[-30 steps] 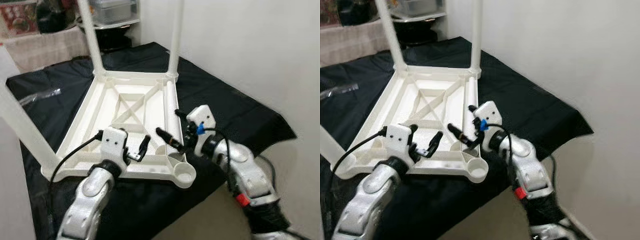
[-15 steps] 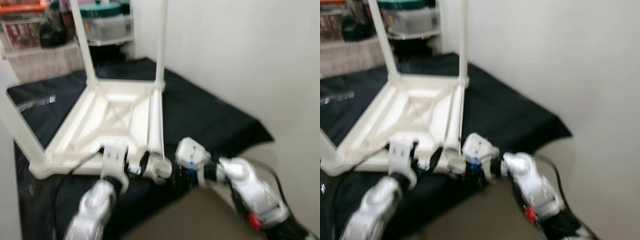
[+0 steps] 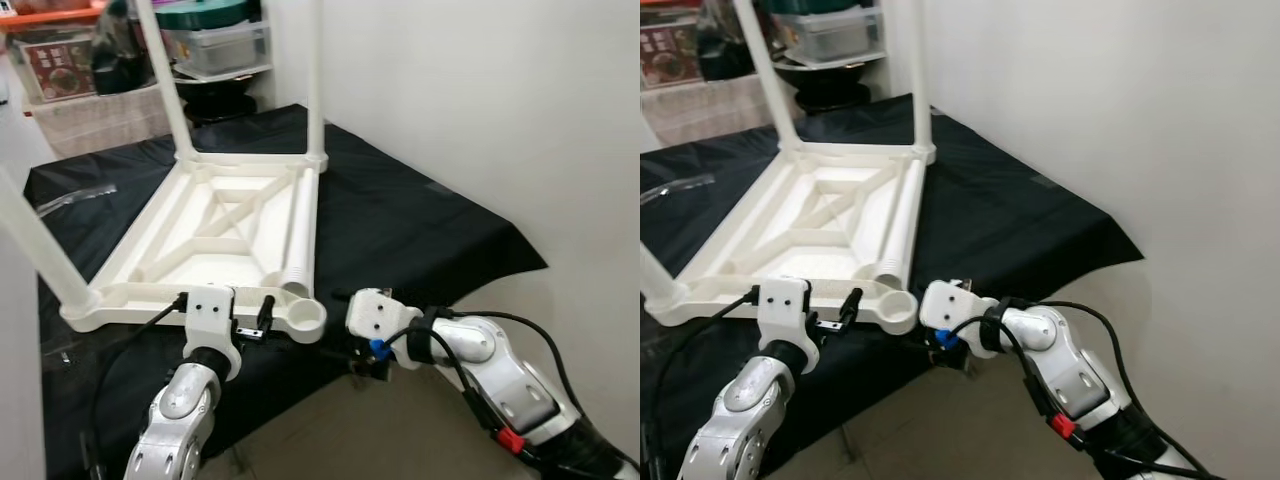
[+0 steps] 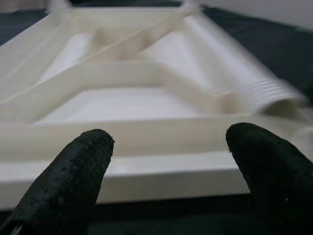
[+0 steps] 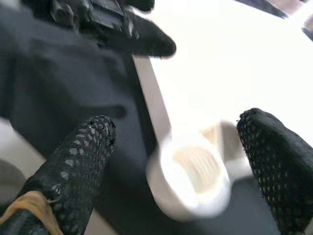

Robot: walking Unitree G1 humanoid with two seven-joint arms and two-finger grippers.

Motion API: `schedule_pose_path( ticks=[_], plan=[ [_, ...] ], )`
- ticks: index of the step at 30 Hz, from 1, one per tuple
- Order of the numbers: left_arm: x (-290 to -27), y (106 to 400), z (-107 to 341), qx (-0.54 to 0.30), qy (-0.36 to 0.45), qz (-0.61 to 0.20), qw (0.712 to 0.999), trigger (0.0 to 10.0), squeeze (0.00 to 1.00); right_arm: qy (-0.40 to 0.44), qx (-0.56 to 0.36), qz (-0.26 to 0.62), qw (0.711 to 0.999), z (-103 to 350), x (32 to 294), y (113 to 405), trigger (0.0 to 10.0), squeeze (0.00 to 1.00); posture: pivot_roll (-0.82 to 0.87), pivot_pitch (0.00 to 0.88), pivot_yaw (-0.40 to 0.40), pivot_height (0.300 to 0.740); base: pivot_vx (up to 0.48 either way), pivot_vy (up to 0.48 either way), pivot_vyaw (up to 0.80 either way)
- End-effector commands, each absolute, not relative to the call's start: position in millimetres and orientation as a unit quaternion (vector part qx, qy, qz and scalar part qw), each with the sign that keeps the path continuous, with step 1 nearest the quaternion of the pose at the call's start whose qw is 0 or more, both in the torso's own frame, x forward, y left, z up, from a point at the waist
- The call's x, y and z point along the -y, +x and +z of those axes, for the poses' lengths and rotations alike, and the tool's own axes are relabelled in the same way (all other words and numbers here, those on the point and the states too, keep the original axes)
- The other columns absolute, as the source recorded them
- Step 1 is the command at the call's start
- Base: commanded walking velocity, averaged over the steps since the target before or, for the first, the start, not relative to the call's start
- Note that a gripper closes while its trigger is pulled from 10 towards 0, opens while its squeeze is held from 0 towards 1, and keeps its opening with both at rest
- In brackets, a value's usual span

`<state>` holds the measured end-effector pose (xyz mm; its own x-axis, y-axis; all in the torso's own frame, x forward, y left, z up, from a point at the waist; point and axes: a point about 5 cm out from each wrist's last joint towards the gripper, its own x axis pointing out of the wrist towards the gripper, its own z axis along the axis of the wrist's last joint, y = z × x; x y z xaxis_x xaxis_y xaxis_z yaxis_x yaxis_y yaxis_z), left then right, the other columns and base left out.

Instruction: Building children table

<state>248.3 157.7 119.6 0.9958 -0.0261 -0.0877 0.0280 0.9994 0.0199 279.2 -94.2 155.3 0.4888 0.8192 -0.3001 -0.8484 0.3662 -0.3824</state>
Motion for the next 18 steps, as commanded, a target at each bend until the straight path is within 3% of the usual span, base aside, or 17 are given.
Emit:
schedule_pose_path(
  ticks=[1, 9, 15, 18],
  plan=[
    [-164, 246, 118, -0.049, 0.036, 0.006, 0.998, 10.0, 0.00, -0.202, 0.006, 0.446, 0.872, 185, 100, 298, 10.0, 0.00, -0.09, 0.044, -0.037, 0.740, 0.000, 0.000, 0.00],
    [-160, 241, 115, -0.056, 0.046, -0.003, 0.997, 10.0, 0.00, -0.285, -0.027, 0.398, 0.872, 186, 107, 317, 10.0, 0.00, -0.09, 0.057, -0.039, 0.740, 0.000, 0.000, 0.00],
    [-150, 231, 115, -0.049, 0.009, -0.050, 0.997, 10.0, 0.00, -0.381, -0.067, 0.414, 0.824, 196, 125, 325, 10.0, 0.00, -0.09, 0.077, -0.045, 0.740, 0.000, 0.000, 0.00],
    [-146, 230, 116, -0.044, 0.005, -0.064, 0.997, 10.0, 0.00, -0.414, -0.080, 0.384, 0.821, 197, 129, 335, 10.0, 0.00, -0.09, 0.079, -0.047, 0.740, 0.000, 0.000, 0.00]
  ],
)
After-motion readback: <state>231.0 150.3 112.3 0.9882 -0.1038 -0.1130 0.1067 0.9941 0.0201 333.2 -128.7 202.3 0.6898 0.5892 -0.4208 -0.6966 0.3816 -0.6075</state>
